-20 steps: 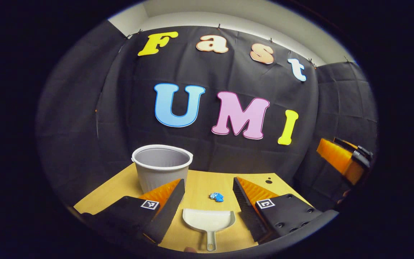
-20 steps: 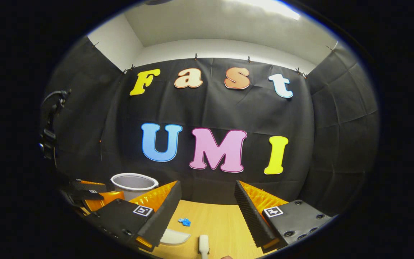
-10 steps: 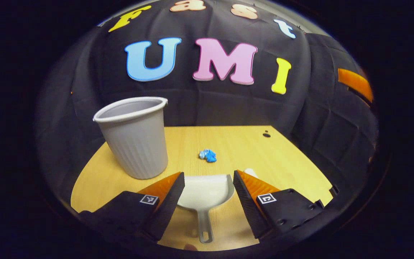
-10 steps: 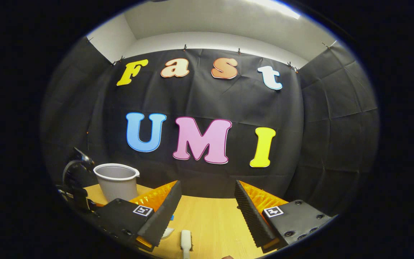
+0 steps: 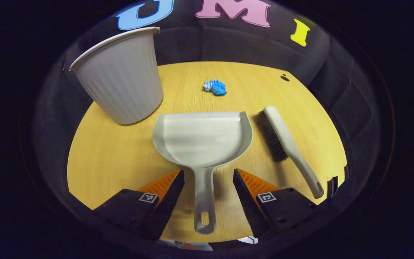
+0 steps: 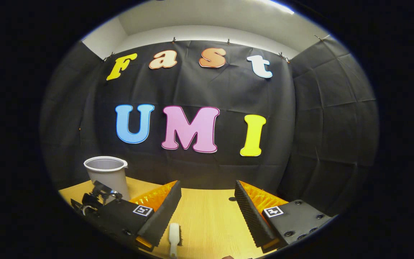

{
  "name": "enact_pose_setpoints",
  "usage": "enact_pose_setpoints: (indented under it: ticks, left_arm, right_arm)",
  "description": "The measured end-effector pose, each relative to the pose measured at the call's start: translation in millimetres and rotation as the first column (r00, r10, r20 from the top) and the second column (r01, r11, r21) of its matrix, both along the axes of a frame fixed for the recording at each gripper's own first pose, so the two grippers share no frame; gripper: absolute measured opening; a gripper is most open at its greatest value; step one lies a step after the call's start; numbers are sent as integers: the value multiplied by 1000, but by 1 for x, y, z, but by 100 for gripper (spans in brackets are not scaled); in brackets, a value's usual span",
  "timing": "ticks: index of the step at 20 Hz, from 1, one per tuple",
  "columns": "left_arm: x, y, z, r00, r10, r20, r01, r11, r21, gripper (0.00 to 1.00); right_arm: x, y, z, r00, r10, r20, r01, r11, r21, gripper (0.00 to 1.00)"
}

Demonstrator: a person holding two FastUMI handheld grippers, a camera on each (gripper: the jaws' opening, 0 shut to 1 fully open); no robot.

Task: Pick up the small broom and dustpan from the desktop, sweep the trash into the dustpan with the broom, and then empty the trash into the garbage bin.

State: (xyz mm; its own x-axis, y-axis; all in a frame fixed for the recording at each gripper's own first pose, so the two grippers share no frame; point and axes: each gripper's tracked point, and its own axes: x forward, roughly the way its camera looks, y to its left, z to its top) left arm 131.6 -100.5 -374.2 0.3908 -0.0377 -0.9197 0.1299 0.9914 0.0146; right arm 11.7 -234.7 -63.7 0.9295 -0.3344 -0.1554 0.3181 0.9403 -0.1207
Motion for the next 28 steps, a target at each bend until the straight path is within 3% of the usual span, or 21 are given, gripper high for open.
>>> enact_pose_setpoints:
  ticks: [3, 8, 10, 14, 15, 16, 17, 18, 21, 23, 27, 28]
  left_arm:
    - [0, 4, -21, 991, 14, -135, -8, 999, 45, 83]
    - [13, 10, -38, 973, 7, -233, 16, 995, 96, 81]
    - [16, 5, -39, 966, 17, -259, 7, 996, 92, 69]
    - [14, 3, -32, 956, 22, -292, 4, 996, 88, 49]
    - [14, 1, -36, 955, 20, -296, 0, 998, 68, 41]
    - [13, 1, -35, 955, 34, -293, -18, 998, 59, 40]
    - [15, 1, -38, 956, 34, -293, -23, 999, 41, 30]
    - [14, 3, -39, 957, 32, -289, -24, 999, 33, 31]
    - [8, 8, -39, 960, 20, -278, -21, 1000, 0, 31]
    - [2, 14, -39, 961, 22, -277, -24, 1000, -5, 31]
    - [-13, 24, -38, 966, 33, -256, -43, 999, -33, 31]
    - [-17, 26, -37, 966, 40, -255, -52, 998, -40, 31]
  right_arm:
    - [-1, -3, -10, 1000, -1, -13, 1, 999, 37, 96]
    - [-5, 4, -29, 998, 25, -57, -21, 997, 71, 96]
    - [-5, 4, -36, 997, 25, -73, -18, 995, 101, 94]
    - [-3, 16, -59, 991, 31, -127, 2, 968, 252, 95]
    - [-3, 18, -66, 988, 38, -148, 1, 966, 259, 95]
    - [-3, 21, -73, 984, 50, -168, -4, 966, 258, 95]
    - [-3, 27, -80, 979, 67, -194, -14, 965, 261, 95]
    - [-3, 35, -88, 971, 84, -225, -18, 961, 277, 95]
    - [-3, 67, -116, 938, 142, -315, -16, 929, 371, 95]
    - [0, 78, -138, 902, 166, -398, -14, 934, 357, 95]
    - [-10, 76, -214, 786, 157, -598, 74, 937, 342, 95]
    - [-18, 73, -232, 745, 146, -651, 117, 932, 343, 95]
